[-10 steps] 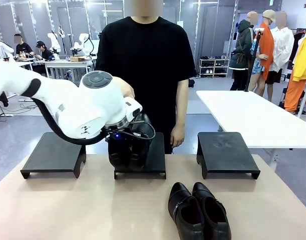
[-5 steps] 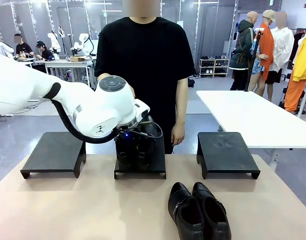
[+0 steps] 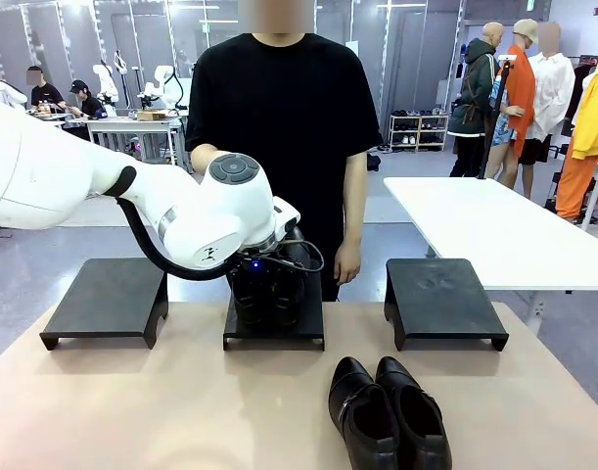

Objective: Place the shoes on the stand as instructed by the person.
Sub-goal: Pick up one pair of Shoes and place it on the Shoes Stand indicated by the person.

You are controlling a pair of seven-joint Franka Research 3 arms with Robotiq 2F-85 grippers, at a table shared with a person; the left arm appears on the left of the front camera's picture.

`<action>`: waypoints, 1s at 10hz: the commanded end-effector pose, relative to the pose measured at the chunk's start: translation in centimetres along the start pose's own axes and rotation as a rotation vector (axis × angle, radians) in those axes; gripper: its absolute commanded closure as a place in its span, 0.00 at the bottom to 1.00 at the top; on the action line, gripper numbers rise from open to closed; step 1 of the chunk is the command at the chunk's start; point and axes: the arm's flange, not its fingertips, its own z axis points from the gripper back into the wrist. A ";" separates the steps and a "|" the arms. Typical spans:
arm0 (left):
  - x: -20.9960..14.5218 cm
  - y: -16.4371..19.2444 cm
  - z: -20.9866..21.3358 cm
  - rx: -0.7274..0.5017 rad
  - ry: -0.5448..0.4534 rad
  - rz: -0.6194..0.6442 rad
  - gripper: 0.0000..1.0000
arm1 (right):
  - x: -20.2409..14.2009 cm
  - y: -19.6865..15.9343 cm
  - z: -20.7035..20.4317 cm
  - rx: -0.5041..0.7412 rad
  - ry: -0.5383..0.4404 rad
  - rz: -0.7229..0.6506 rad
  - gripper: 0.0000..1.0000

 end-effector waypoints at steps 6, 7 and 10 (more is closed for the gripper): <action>1.7 -0.1 -2.1 -0.024 0.048 -0.002 0.92 | 0.0 0.0 0.0 0.014 -0.008 0.012 0.00; 1.6 -0.1 -2.0 -0.022 0.050 -0.003 0.92 | 0.0 0.0 0.0 0.014 -0.008 0.012 0.00; 1.6 -0.2 -1.6 -0.012 0.049 0.003 0.19 | 0.0 0.0 0.0 0.014 -0.008 0.012 0.00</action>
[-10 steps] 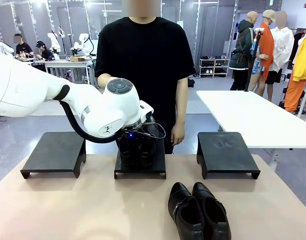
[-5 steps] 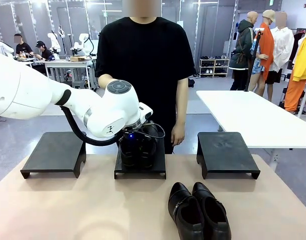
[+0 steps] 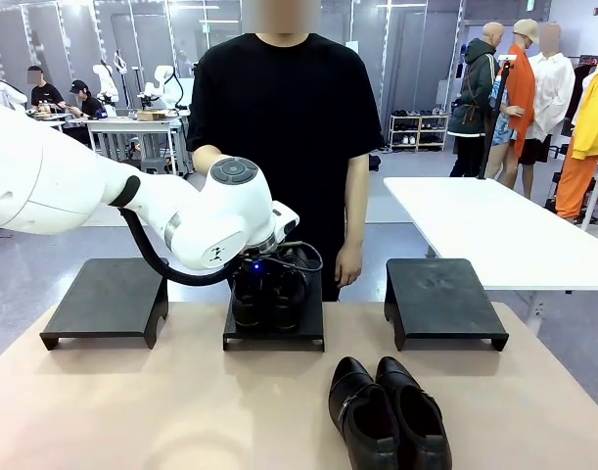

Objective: Place the shoes on the stand as instructed by the person.
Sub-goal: Pick up one pair of Shoes and place it on the Shoes Stand indicated by the person.

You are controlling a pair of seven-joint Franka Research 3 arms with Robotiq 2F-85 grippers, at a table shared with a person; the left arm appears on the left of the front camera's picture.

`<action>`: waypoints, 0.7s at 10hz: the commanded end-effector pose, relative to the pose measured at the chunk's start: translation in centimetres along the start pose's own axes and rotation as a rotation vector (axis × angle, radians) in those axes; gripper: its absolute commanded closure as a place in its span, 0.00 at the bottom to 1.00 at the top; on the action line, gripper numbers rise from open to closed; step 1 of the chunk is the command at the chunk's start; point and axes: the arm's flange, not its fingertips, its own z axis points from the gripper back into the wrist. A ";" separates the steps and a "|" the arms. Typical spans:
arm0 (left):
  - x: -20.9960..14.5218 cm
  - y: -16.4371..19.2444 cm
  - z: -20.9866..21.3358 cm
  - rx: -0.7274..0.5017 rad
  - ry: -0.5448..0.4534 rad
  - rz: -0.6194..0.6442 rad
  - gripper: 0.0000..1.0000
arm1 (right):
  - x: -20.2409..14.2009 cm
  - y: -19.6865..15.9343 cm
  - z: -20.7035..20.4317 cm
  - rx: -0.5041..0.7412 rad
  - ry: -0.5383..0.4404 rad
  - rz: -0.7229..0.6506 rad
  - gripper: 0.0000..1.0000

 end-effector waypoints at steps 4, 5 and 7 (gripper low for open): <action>1.1 -0.3 1.6 0.003 0.014 0.019 0.00 | 0.0 0.0 0.0 0.014 -0.008 0.012 0.00; 1.1 -0.2 1.7 0.000 0.015 0.025 0.11 | 0.0 0.0 0.0 0.014 -0.008 0.012 0.00; 1.0 0.0 2.2 0.002 0.024 0.038 0.00 | 0.0 0.0 0.0 0.014 -0.008 0.012 0.00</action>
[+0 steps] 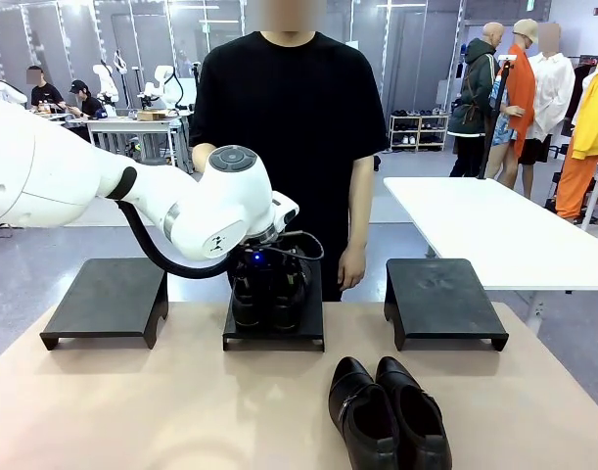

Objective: Place the shoes on the stand as instructed by the person.
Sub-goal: Pick up one pair of Shoes and place it on the Shoes Stand indicated by the person.

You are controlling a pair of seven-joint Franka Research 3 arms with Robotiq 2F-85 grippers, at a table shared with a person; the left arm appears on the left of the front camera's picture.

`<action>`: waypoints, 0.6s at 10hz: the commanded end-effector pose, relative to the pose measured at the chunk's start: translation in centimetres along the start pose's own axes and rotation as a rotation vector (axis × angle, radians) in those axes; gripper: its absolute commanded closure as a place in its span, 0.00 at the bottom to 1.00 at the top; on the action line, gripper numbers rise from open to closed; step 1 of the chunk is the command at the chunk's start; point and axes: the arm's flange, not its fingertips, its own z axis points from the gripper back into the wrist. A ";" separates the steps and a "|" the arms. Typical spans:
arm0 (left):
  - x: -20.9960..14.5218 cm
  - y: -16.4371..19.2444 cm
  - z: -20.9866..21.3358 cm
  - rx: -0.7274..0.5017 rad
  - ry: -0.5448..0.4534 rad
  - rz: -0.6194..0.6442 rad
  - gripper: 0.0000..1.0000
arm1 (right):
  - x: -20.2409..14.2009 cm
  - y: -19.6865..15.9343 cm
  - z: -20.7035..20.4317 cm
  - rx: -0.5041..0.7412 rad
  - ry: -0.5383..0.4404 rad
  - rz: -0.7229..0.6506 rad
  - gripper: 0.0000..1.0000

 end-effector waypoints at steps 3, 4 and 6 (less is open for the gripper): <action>0.1 0.0 0.3 0.002 0.001 0.003 0.00 | 0.0 0.0 0.0 0.014 -0.008 0.012 0.00; 0.1 0.0 0.3 0.002 0.001 0.003 0.00 | 0.0 0.0 0.0 0.014 -0.008 0.012 0.00; 0.1 0.0 0.3 0.002 0.001 0.003 0.00 | 0.0 0.0 0.0 0.014 -0.008 0.012 0.00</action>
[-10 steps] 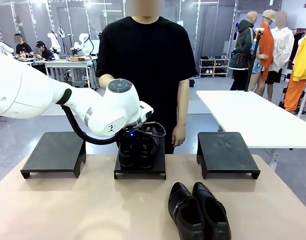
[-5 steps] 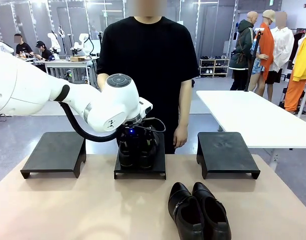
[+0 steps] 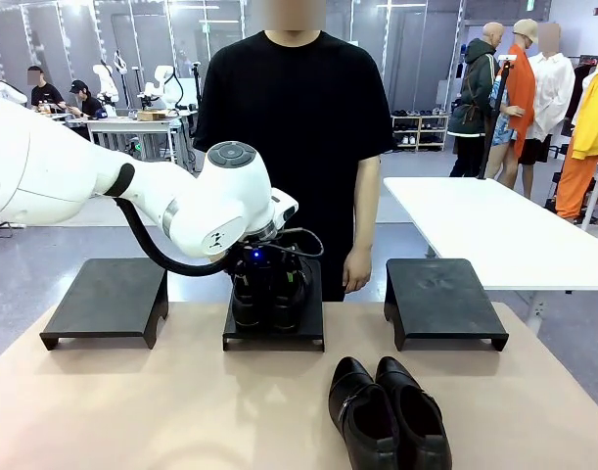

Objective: Place the shoes on the stand as instructed by the person.
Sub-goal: Pick up one pair of Shoes and place it on the Shoes Stand indicated by the person, then pick up another pair of Shoes and place it on the Shoes Stand indicated by the person.

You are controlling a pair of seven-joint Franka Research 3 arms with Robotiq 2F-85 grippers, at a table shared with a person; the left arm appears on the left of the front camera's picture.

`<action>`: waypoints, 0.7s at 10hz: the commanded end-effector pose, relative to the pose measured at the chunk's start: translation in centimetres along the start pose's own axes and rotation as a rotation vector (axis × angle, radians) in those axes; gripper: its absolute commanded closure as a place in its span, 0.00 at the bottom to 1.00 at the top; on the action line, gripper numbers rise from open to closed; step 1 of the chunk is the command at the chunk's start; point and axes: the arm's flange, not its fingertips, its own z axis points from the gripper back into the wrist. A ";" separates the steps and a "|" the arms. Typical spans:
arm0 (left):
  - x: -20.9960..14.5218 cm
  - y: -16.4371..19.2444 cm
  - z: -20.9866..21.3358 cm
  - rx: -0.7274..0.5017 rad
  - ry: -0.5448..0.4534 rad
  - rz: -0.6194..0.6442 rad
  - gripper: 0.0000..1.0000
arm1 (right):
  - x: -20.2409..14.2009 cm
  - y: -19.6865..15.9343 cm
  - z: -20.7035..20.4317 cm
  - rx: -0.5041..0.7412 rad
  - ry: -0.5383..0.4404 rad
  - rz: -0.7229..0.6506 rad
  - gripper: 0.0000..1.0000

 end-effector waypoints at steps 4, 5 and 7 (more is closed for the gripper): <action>0.0 0.0 -0.2 0.001 0.002 0.002 0.00 | 0.0 0.0 0.0 0.014 -0.008 0.012 0.00; 0.0 0.0 -0.2 0.001 0.002 0.002 0.00 | 0.0 0.0 0.0 0.014 -0.008 0.012 0.00; 0.0 0.0 -0.2 0.001 0.002 0.002 0.00 | 0.0 0.0 0.0 0.014 -0.008 0.012 0.00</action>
